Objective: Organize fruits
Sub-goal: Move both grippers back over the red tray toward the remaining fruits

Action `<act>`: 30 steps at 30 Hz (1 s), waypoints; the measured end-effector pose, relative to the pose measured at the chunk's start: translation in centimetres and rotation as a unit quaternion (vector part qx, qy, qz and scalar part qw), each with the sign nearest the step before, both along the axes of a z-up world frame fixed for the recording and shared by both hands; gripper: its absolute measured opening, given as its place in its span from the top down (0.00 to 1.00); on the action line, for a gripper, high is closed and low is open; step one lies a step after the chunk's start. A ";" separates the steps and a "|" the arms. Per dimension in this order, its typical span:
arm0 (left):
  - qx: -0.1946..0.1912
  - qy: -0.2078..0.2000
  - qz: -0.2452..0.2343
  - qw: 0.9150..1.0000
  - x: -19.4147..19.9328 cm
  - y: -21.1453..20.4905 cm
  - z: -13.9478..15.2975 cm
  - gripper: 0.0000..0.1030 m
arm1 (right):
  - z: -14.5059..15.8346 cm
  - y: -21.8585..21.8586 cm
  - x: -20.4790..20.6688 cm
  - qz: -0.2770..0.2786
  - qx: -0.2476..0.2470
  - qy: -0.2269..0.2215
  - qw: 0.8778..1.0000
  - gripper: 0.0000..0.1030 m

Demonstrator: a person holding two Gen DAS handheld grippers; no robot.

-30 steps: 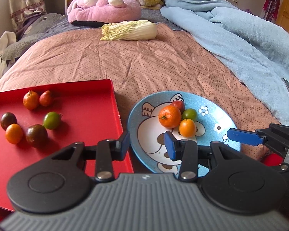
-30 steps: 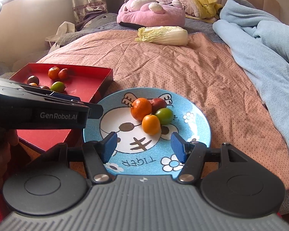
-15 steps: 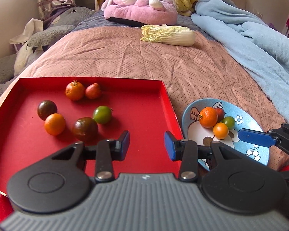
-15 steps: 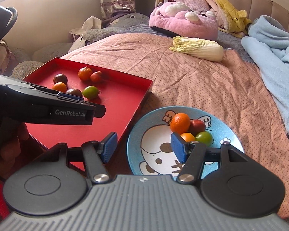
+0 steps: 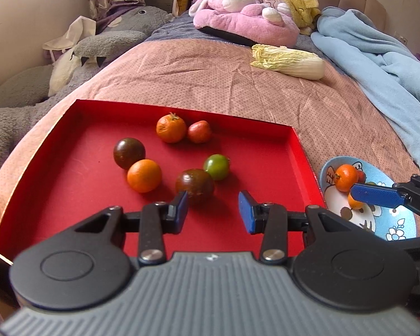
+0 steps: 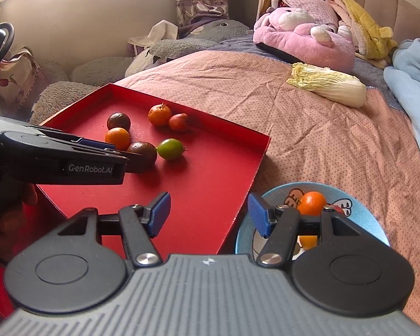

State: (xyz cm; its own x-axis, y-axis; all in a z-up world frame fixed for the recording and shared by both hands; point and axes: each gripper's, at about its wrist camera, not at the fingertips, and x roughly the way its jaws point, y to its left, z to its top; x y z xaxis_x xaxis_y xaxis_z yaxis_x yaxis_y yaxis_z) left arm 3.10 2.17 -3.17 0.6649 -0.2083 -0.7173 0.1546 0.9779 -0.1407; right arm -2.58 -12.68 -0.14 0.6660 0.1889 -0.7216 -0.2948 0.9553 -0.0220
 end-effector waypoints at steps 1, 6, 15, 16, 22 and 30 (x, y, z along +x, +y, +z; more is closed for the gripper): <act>0.000 0.002 0.005 1.000 0.1 0.5 -0.1 0.59 | -0.1 0.3 0.4 0.004 0.000 0.001 1.000 0.35; -0.001 0.017 0.027 0.999 1.1 2.2 -1.1 0.59 | -0.8 1.6 1.9 0.017 0.006 0.009 1.000 0.36; -0.014 0.027 0.012 0.999 2.3 2.0 -2.1 0.59 | -2.4 2.0 3.9 0.021 0.002 0.022 1.000 0.36; -0.013 0.027 0.009 1.000 2.3 1.8 -2.2 0.59 | -2.5 1.7 4.0 0.016 0.003 0.024 1.000 0.36; -0.018 0.029 0.002 0.999 2.4 1.6 -2.4 0.59 | -2.7 0.5 4.7 -0.001 0.017 0.031 0.999 0.36; -0.020 0.023 0.024 0.999 2.2 3.9 -2.0 0.59 | -3.7 3.6 5.3 0.047 0.022 0.048 0.997 0.41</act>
